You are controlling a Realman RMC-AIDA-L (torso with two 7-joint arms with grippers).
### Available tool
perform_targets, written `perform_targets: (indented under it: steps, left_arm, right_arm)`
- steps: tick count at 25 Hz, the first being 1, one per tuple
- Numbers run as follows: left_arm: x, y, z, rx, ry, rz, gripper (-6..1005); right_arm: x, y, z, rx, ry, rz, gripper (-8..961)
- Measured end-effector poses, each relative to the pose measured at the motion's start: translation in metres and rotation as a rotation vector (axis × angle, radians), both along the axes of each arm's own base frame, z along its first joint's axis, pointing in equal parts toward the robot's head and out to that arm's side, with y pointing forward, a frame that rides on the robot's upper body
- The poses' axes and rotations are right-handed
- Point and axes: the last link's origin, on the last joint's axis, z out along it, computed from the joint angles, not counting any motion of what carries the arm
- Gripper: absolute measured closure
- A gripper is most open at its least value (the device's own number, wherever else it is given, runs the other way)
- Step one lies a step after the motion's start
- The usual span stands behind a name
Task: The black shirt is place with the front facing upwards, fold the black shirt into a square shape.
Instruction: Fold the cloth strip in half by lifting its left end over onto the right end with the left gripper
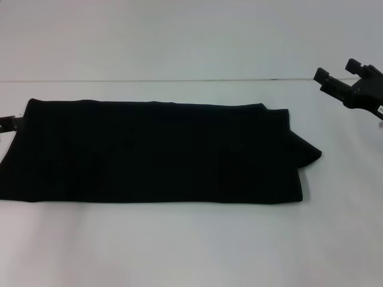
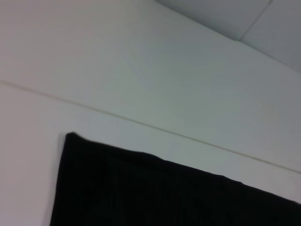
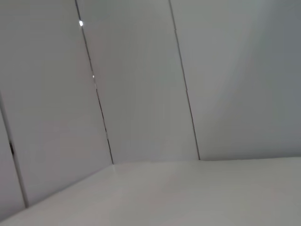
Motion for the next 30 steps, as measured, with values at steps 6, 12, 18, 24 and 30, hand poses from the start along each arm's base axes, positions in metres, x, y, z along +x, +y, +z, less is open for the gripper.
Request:
perform_targets:
  steps: [6, 12, 18, 24, 30]
  left_arm:
    - [-0.018, -0.017, 0.004, -0.038, -0.105, 0.164, 181]
    - [-0.038, -0.024, -0.006, -0.102, -0.119, 0.301, 183]
    - [-0.047, -0.022, -0.011, -0.132, -0.108, 0.349, 182]
    - [-0.051, -0.018, -0.01, -0.102, -0.093, 0.368, 183]
    - [-0.058, -0.013, -0.012, -0.108, -0.034, 0.406, 185]
  right_arm:
    - [-0.003, 0.003, -0.005, 0.009, -0.046, 0.016, 24]
    - [-0.002, 0.002, -0.007, 0.004, -0.042, 0.014, 24]
    - [-0.002, 0.001, -0.01, -0.007, -0.034, 0.009, 24]
    - [-0.001, -0.001, -0.014, -0.02, -0.032, 0.006, 24]
    - [-0.001, -0.002, -0.017, -0.029, -0.026, 0.001, 23]
